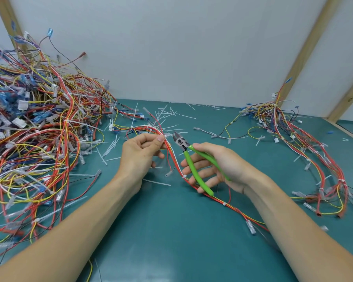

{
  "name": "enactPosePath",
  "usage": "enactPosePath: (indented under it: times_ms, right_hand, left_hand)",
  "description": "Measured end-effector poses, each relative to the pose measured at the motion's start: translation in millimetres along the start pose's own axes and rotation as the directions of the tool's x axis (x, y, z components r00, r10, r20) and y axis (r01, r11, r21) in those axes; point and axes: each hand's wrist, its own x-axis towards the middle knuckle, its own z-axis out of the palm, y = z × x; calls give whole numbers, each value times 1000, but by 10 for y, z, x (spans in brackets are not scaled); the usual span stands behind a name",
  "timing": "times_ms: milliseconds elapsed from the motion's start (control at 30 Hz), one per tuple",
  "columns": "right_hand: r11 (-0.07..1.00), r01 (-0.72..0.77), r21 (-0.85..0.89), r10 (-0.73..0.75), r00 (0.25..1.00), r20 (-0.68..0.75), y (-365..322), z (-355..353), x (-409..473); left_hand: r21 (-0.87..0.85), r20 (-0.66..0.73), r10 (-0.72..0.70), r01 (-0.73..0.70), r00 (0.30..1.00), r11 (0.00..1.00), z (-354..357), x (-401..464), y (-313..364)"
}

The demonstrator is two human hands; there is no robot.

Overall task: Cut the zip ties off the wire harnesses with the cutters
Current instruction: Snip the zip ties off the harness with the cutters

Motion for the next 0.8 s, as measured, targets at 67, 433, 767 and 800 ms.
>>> enactPosePath:
  times_ms: [67, 433, 767, 800]
  right_hand:
    - [1000, -5, -8, 5, 1000, 1, 2, 5, 2]
    - [997, 60, -47, -63, 997, -47, -6, 34, -27]
    - [985, 129, -110, -146, 976, -162, 10, 93, -4]
    - [984, 132, -122, -151, 974, -166, 12, 95, -3]
  left_hand:
    - [3, 2, 3, -3, 1000, 1000, -4, 2, -8]
    - [16, 52, 12, -13, 999, 1000, -21, 8, 1]
    - [11, 88, 12, -13, 996, 1000, 3, -31, 14]
    - [6, 81, 9, -10, 997, 1000, 5, -31, 14]
